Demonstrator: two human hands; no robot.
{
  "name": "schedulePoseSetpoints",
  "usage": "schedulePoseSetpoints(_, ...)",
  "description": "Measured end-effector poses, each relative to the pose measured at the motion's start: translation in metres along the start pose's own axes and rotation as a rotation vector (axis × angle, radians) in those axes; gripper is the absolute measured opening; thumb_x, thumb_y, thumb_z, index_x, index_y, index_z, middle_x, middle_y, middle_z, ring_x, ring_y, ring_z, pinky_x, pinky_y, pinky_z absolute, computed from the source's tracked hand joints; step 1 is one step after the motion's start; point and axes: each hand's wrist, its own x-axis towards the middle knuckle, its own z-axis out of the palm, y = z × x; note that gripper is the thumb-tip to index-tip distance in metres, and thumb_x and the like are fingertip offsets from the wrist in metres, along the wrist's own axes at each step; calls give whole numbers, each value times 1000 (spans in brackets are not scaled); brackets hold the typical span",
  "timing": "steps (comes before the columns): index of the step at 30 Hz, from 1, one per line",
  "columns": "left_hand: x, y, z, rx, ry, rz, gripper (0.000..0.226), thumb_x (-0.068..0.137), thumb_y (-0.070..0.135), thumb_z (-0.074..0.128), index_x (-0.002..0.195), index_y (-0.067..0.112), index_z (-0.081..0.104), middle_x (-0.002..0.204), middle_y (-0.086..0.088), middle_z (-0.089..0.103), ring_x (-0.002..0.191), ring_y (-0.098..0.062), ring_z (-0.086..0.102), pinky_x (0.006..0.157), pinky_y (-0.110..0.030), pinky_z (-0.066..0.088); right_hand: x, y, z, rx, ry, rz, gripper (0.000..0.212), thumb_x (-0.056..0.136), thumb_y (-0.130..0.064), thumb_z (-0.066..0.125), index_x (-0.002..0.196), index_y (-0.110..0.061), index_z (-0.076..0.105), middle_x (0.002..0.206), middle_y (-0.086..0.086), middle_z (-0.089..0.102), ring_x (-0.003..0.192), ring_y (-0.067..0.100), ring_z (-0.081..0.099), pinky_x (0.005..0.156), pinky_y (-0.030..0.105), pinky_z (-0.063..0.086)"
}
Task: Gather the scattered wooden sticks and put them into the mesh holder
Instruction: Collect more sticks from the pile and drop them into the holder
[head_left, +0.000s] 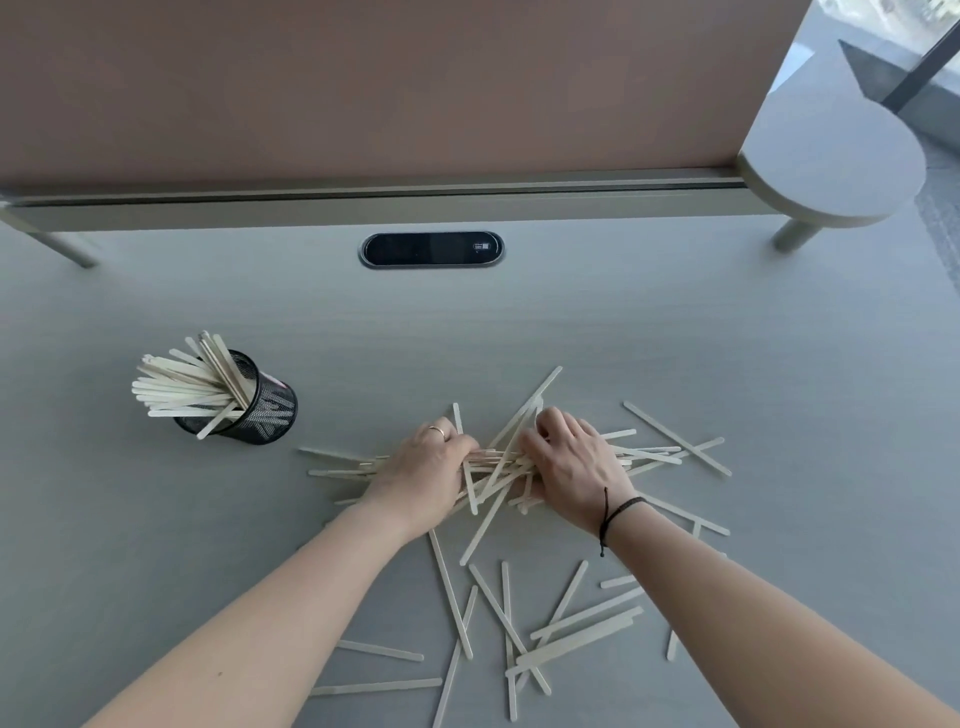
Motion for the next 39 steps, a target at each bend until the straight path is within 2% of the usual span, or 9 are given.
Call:
schedulePoseSetpoints(5, -4, 0, -2, 110, 18, 32, 40, 84, -2, 47, 119, 12, 60, 118, -11, 50, 89, -38, 58, 78, -42, 49, 6, 2, -8, 50, 17, 22, 10, 78, -26, 50, 83, -17, 47, 90, 10, 48, 67, 30, 50, 54, 36, 44)
schedulePoseSetpoints(11, -6, 0, -6, 170, -5, -16, 29, 88, 2, 44, 115, 10, 50, 155, -13, 17, 125, -36, 39, 105, -43, 33, 13, 7, -13, 32, -19, 54, 23, 67, -23, 76, 79, -14, 59, 100, 10, 56, 80, 31, 56, 60, 34, 47)
schedulePoseSetpoints(13, -5, -1, -11, 191, 1, 2, 28, 87, 4, 46, 113, 9, 52, 157, -12, 21, 132, -35, 34, 110, -44, 29, 17, 7, -15, 33, -8, 70, 27, 66, -24, 79, 79, -15, 57, 94, 6, 54, 78, 29, 53, 62, 34, 45)
schedulePoseSetpoints(17, -3, -8, -18, 255, 72, 95, 44, 78, 12, 30, 112, 9, 59, 125, -9, 59, 112, -35, 55, 94, -42, 41, 22, 9, -19, 87, 29, 75, 43, 74, -50, 78, 73, -17, 51, 75, 0, 53, 70, 24, 47, 55, 33, 41)
schedulePoseSetpoints(23, -2, -21, -33, 366, 163, 154, 27, 78, 3, 40, 94, 15, 58, 83, -2, 66, 78, -30, 57, 67, -36, 45, 29, 14, -32, 157, 143, 117, 34, 76, -46, 51, 62, -15, 49, 61, -2, 53, 64, 26, 49, 45, 27, 36)
schedulePoseSetpoints(28, -1, -31, -34, 358, 219, 99, 14, 88, 6, 48, 92, 16, 57, 82, 0, 67, 90, -27, 52, 76, -37, 37, 32, 10, -27, 159, 63, 177, 33, 63, -17, 77, 62, -20, 44, 57, -5, 52, 68, 27, 49, 60, 33, 42)
schedulePoseSetpoints(33, -3, -19, -41, 229, 212, 200, 38, 94, 20, 23, 95, 6, 59, 83, -11, 68, 78, -35, 60, 67, -36, 38, 34, 4, -20, 151, -18, 176, 35, 69, -26, 79, 60, -20, 46, 52, -5, 49, 57, 26, 48, 58, 29, 30)
schedulePoseSetpoints(36, -3, -22, -39, 151, 160, 170, 30, 101, 27, 33, 108, 7, 55, 96, -12, 69, 75, -38, 63, 57, -35, 36, 36, -2, -22, 193, 28, 169, 36, 77, -35, 62, 60, -22, 34, 49, -4, 43, 46, 29, 41, 54, 25, 24)
schedulePoseSetpoints(39, -4, -24, -40, 141, 193, 119, 27, 100, 36, 45, 106, 11, 53, 87, -7, 70, 65, -35, 63, 53, -35, 39, 38, -5, -24, 212, 52, 171, 29, 77, -39, 50, 61, -22, 32, 51, -4, 39, 46, 26, 33, 46, 24, 22)
